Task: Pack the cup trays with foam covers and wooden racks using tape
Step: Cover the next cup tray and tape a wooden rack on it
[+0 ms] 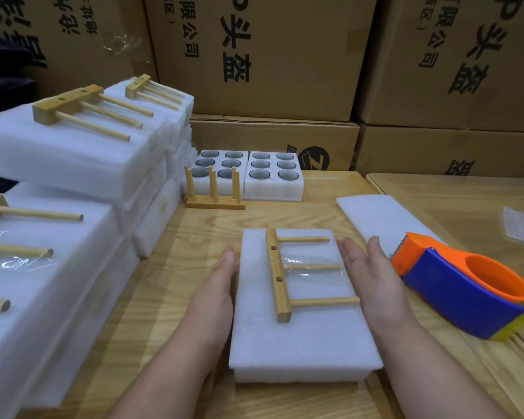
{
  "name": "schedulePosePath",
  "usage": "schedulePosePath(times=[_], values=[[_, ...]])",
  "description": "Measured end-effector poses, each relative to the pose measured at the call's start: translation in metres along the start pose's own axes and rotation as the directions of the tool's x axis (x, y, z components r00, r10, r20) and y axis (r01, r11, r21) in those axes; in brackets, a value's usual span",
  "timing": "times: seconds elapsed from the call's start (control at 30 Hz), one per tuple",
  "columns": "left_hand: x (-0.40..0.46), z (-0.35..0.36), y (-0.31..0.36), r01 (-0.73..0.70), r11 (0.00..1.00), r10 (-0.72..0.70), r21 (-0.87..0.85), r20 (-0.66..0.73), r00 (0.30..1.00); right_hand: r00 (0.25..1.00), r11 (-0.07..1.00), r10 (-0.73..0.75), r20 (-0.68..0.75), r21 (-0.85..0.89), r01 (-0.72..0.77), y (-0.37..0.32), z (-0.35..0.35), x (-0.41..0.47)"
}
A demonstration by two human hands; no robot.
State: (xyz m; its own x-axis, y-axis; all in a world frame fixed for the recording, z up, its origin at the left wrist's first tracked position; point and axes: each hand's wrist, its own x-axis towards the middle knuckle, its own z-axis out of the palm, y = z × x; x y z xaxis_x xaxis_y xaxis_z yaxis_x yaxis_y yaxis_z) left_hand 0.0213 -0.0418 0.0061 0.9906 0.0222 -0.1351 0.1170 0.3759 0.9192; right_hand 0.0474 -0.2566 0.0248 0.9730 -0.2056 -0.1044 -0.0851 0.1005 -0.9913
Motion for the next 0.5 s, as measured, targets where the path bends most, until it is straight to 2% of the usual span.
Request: schedulePosePath(times=[0.07, 0.1, 0.13, 0.17, 0.23, 0.27, 0.4, 0.5], values=[[0.0, -0.003, 0.0, -0.022, 0.996, 0.028, 0.082, -0.076, 0.997, 0.983, 0.965, 0.139, 0.121, 0.206, -0.162, -0.002, 0.004, -0.006], [-0.002, -0.002, 0.001, -0.031, 0.993, 0.042, 0.11, -0.105, 0.994, 0.97, 0.927, 0.209, 0.126, 0.291, -0.238, -0.005, 0.006, -0.011], [-0.005, 0.001, 0.003, -0.026, 0.991, 0.046, 0.133, -0.147, 0.988, 0.967, 0.913, 0.227, 0.112, 0.321, -0.252, -0.003, 0.007, -0.01], [-0.005, 0.001, 0.001, -0.035, 0.989, 0.062, 0.141, -0.193, 0.979, 0.974, 0.934, 0.221, 0.052, 0.277, -0.227, -0.004, 0.006, -0.012], [-0.004, -0.001, 0.003, -0.016, 0.975, 0.083, 0.22, -0.301, 0.95, 0.976, 0.979, 0.198, -0.09, 0.075, -0.192, -0.005, 0.0, -0.012], [-0.005, -0.004, 0.005, -0.006, 0.969, 0.084, 0.247, -0.306, 0.948, 0.975, 0.982, 0.189, -0.118, -0.004, -0.191, -0.005, -0.005, -0.012], [-0.009, -0.011, 0.014, 0.039, 0.929, 0.03, 0.369, -0.18, 0.983, 0.98, 0.976, 0.171, -0.105, -0.116, -0.183, -0.005, -0.013, -0.012], [-0.007, -0.013, 0.02, 0.1, 0.925, -0.025, 0.367, -0.204, 0.979, 0.986, 0.985, 0.142, -0.084, -0.089, -0.15, -0.005, -0.012, -0.014]])
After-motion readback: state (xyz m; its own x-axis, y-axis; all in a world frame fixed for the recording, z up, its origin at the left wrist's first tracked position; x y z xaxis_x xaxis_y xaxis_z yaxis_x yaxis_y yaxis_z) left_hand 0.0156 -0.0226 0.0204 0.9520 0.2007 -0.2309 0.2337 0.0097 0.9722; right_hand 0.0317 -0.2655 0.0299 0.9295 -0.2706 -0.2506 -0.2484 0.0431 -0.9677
